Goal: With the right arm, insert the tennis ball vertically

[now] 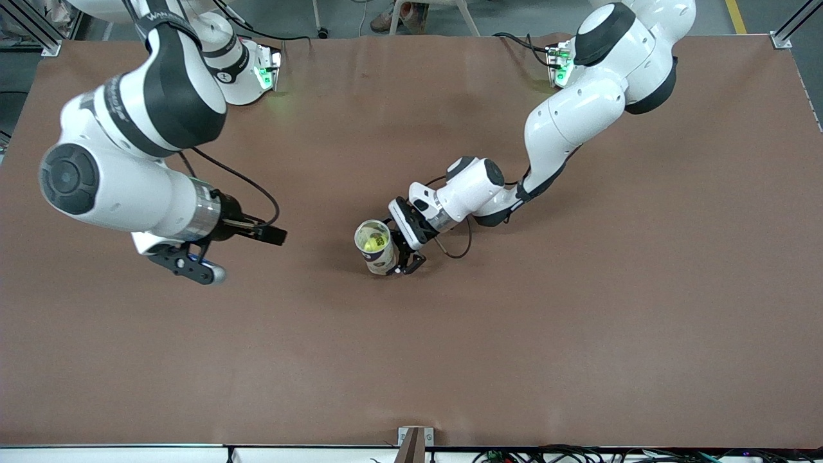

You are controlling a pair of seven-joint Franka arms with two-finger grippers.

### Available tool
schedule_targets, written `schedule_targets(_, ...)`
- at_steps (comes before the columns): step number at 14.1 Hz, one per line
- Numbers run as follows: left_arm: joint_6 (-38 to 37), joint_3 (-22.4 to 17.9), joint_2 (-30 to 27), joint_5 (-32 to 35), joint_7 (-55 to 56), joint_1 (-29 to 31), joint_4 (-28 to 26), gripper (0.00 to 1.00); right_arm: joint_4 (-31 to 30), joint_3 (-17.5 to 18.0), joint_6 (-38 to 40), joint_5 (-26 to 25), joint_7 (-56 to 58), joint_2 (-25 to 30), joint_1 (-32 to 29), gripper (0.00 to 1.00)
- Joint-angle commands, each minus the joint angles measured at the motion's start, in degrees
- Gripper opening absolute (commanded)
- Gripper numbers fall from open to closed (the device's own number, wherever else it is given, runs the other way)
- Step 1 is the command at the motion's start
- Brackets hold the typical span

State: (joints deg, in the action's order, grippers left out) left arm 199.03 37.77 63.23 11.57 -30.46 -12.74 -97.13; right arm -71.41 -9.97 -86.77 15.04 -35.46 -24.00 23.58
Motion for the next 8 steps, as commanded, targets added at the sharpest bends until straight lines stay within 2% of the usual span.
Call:
schedule_targets(1, -4.77, 0.02, -5.82, 0.47, 1.64, 4.55, -6.75, 1.0, 0.05, -3.55, 3.88, -3.87, 8.44, 2.64, -1.16, 1.0)
schedule_targets(5, -16.54, 0.29, -9.95, 0.39, 1.72, 7.98, -6.67, 1.0, 0.13, -10.49, 5.21, -10.63, 23.39, 4.22, -2.13, 1.0)
schedule_targets(8, -26.91, 0.11, -13.2, 0.3, 1.9, 9.93, -6.85, 1.0, 0.05, -15.94, 5.3, -10.74, 32.89, 6.51, -2.13, 1.0)
